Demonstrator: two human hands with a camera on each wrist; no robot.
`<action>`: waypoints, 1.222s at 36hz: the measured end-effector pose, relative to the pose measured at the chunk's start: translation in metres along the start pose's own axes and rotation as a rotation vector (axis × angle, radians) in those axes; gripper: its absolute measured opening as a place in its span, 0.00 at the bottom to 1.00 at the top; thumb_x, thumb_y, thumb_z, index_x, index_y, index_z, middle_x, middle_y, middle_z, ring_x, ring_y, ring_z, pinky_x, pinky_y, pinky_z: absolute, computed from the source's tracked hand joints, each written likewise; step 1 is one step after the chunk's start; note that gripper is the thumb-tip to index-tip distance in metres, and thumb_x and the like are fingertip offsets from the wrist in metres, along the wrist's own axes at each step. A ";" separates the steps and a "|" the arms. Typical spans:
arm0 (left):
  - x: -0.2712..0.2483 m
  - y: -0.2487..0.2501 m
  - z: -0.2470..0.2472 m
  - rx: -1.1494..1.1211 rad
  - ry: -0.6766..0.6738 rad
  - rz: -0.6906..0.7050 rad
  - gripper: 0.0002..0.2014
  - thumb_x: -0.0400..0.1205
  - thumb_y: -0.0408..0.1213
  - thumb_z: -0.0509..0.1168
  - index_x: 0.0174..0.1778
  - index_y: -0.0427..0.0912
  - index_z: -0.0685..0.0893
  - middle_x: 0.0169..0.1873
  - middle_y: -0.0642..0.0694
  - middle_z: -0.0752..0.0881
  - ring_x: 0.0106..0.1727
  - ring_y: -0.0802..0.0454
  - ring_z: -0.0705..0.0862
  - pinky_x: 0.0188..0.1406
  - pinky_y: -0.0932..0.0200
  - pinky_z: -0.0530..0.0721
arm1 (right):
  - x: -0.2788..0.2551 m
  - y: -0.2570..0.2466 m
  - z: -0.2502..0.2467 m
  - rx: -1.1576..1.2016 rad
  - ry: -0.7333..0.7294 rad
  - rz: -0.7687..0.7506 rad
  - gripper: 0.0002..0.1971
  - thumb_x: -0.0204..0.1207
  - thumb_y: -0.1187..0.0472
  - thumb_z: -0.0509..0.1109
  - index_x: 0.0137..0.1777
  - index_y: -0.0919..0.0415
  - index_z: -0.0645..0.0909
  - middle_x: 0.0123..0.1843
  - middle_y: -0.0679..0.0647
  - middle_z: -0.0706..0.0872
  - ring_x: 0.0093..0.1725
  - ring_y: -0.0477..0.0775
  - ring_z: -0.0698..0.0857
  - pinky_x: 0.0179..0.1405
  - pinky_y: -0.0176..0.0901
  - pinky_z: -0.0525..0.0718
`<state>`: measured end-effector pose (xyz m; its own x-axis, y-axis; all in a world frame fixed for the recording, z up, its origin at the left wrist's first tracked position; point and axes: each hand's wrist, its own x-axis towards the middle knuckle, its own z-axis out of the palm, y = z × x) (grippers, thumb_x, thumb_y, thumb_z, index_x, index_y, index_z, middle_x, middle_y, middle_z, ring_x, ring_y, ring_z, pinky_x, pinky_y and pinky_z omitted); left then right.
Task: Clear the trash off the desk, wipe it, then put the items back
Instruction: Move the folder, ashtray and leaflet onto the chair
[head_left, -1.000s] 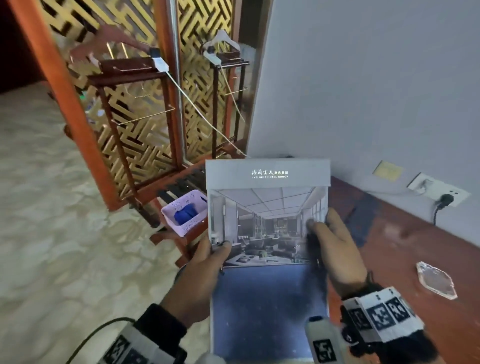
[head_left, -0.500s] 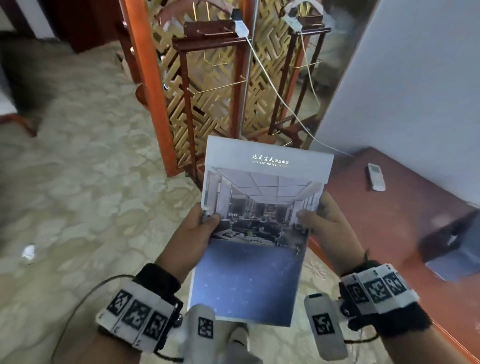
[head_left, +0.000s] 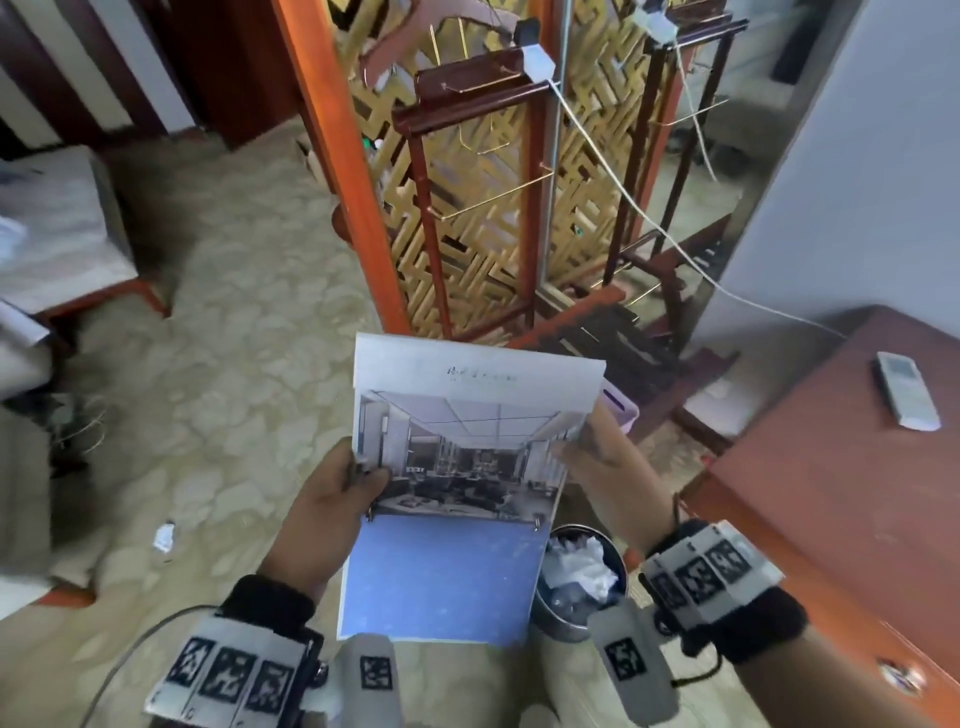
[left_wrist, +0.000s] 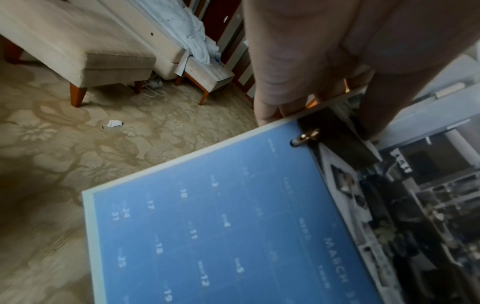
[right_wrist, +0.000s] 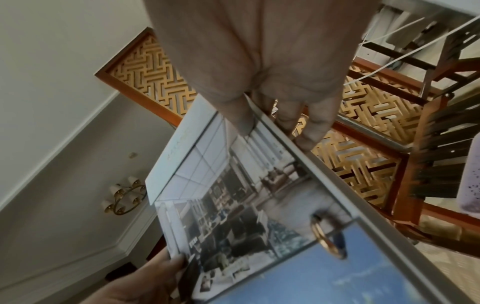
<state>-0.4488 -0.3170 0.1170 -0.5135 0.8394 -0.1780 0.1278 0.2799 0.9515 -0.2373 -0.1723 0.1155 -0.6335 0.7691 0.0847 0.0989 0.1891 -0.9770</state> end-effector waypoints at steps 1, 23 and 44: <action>0.007 0.003 -0.002 -0.008 -0.002 0.008 0.07 0.85 0.32 0.62 0.57 0.34 0.79 0.51 0.30 0.84 0.49 0.40 0.84 0.41 0.53 0.73 | 0.007 0.002 0.000 0.010 0.009 0.001 0.29 0.76 0.82 0.56 0.75 0.61 0.67 0.69 0.45 0.78 0.72 0.41 0.74 0.75 0.46 0.72; 0.243 -0.013 -0.121 -0.013 -0.065 0.072 0.12 0.81 0.28 0.66 0.49 0.53 0.85 0.40 0.54 0.91 0.44 0.61 0.87 0.45 0.67 0.80 | 0.217 0.052 0.096 -0.075 0.270 0.056 0.26 0.73 0.76 0.69 0.45 0.36 0.85 0.43 0.44 0.90 0.43 0.53 0.87 0.46 0.50 0.85; 0.446 0.039 -0.046 0.158 -0.481 0.137 0.17 0.82 0.26 0.64 0.47 0.59 0.80 0.42 0.56 0.87 0.43 0.71 0.84 0.38 0.73 0.77 | 0.301 0.093 0.050 -0.185 0.662 0.223 0.10 0.75 0.68 0.69 0.42 0.51 0.85 0.35 0.42 0.87 0.39 0.45 0.84 0.44 0.48 0.82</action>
<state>-0.7117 0.0471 0.0857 -0.0398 0.9818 -0.1855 0.3117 0.1886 0.9313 -0.4574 0.0464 0.0406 0.0087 0.9989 0.0451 0.3368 0.0395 -0.9408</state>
